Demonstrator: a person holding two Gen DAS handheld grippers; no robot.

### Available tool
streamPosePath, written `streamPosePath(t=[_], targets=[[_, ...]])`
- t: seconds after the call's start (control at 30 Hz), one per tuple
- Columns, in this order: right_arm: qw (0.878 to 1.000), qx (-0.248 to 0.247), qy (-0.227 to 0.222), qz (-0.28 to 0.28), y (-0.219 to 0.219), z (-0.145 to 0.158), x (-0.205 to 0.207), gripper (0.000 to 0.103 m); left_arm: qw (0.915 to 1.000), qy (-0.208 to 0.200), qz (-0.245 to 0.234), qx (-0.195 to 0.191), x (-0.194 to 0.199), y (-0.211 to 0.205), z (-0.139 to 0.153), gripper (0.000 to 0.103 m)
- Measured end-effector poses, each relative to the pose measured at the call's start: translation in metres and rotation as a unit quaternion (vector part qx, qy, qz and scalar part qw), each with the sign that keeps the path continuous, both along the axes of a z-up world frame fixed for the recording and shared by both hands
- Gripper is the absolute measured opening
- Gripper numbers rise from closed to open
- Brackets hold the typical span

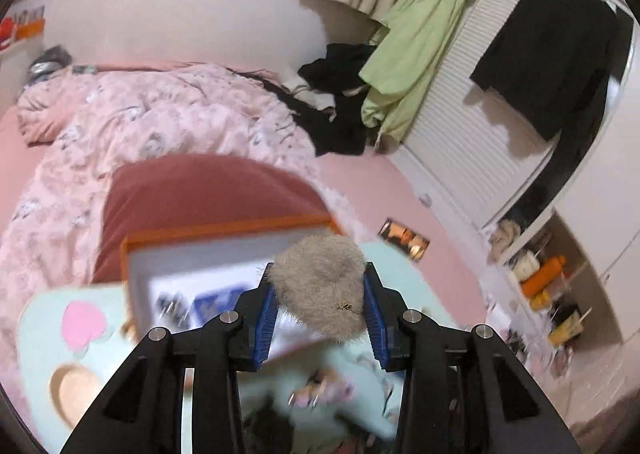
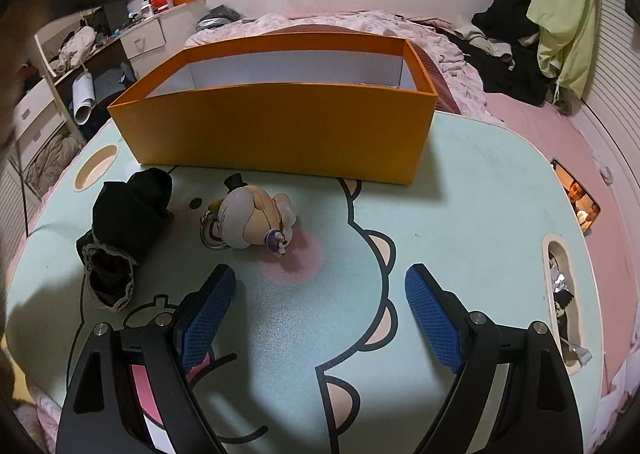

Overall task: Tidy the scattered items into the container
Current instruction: 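Carry the grey pompom out and release it on the table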

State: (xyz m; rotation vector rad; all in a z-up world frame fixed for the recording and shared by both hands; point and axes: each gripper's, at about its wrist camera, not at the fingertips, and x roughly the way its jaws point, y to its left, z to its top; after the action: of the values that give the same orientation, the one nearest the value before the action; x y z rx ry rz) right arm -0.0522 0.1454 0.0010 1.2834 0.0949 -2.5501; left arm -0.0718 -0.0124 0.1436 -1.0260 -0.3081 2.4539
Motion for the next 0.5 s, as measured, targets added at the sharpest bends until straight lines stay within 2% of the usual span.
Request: streamPosePath(t=[0.17,0.3,0.33,0.4,0.5], targets=[[1.0,0.003,0.0,0.0,-0.001,-0.001,0.001,0.087,0.9978,-0.044,0.039,-0.03,0.029,-0.016,-0.043,0.038],[1.0,0.007,0.0,0.0,0.0,-0.001,0.001,0.087,0.9871,-0.067,0.128,-0.069,0.045,-0.041,-0.08,0.038],[1.0,0.007,0.0,0.0,0.001,-0.001,0.001,0.087,0.985,-0.077,0.14,-0.066,0.047,-0.046,-0.088,0.038],[1.0,0.01,0.0,-0.001,0.001,-0.001,0.001,0.087,0.9837,-0.091,0.146,-0.051,0.051,-0.051,-0.101,0.038],[1.0,0.014,0.0,-0.001,0.0,-0.001,0.002,0.087,0.9843,-0.087,0.133,-0.077,0.058,-0.033,-0.111,0.038]])
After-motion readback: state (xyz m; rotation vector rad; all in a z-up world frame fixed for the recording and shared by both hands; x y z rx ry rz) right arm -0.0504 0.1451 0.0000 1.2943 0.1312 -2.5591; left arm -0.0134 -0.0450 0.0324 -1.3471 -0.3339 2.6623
